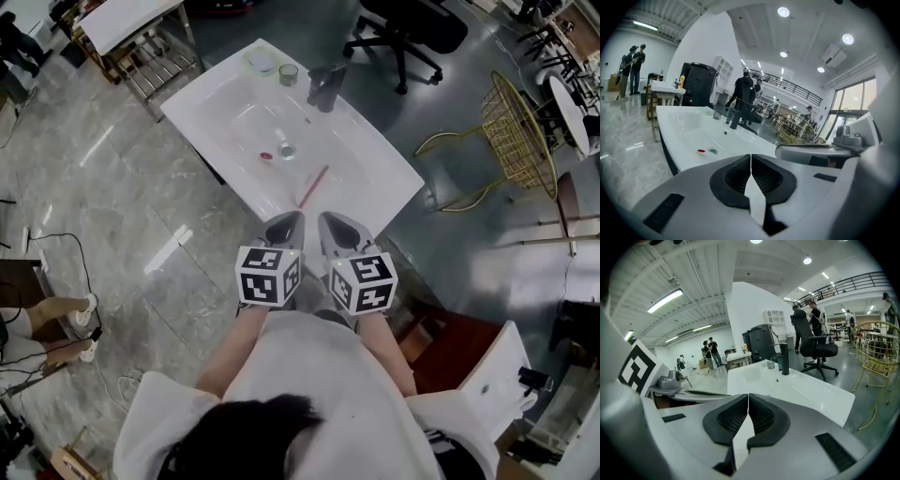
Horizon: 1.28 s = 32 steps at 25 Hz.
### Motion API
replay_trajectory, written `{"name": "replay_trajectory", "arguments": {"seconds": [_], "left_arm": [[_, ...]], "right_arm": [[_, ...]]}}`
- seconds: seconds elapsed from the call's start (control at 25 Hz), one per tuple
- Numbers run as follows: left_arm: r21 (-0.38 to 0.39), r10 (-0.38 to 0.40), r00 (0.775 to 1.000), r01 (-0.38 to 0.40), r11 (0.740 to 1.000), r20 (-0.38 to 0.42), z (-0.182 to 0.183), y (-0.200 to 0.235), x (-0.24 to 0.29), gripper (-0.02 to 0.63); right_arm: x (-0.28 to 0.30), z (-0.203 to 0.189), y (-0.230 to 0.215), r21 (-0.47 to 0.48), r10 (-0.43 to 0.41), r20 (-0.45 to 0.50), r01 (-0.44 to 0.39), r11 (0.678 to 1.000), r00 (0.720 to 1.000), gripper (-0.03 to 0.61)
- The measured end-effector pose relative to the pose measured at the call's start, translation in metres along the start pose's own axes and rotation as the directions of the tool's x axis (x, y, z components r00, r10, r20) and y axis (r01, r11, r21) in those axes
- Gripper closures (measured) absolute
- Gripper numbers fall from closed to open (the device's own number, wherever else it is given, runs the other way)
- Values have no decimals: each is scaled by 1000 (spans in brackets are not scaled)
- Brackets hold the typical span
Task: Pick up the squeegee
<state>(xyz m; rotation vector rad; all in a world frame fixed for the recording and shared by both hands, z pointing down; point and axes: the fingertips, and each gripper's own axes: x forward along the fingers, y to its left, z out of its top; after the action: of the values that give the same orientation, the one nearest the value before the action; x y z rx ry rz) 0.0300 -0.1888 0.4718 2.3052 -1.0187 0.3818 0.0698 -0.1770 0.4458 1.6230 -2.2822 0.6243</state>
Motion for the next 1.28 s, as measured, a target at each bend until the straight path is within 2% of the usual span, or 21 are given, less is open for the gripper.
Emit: {"name": "replay_trajectory", "arguments": {"seconds": [0.32,0.68,1.08,1.28], "left_arm": [[14,-46,999,46,999,-25,13,26,15,584],[24,-64,997,65,998,-40,22,40,23,584],[-13,28,999,-28,1000,-18,33,63,39,584],[-39,83,996,-84,996,-28,38,81,53,584]], "right_arm": [[29,4,2,5,-48,-24,48,999,999,551],[51,2,5,-9,-54,-62,53,999,997,551],[84,11,-12,-81,-6,-113,-3,997,994,551],[109,11,-30,-102,16,-173,-34,994,985,551]]}}
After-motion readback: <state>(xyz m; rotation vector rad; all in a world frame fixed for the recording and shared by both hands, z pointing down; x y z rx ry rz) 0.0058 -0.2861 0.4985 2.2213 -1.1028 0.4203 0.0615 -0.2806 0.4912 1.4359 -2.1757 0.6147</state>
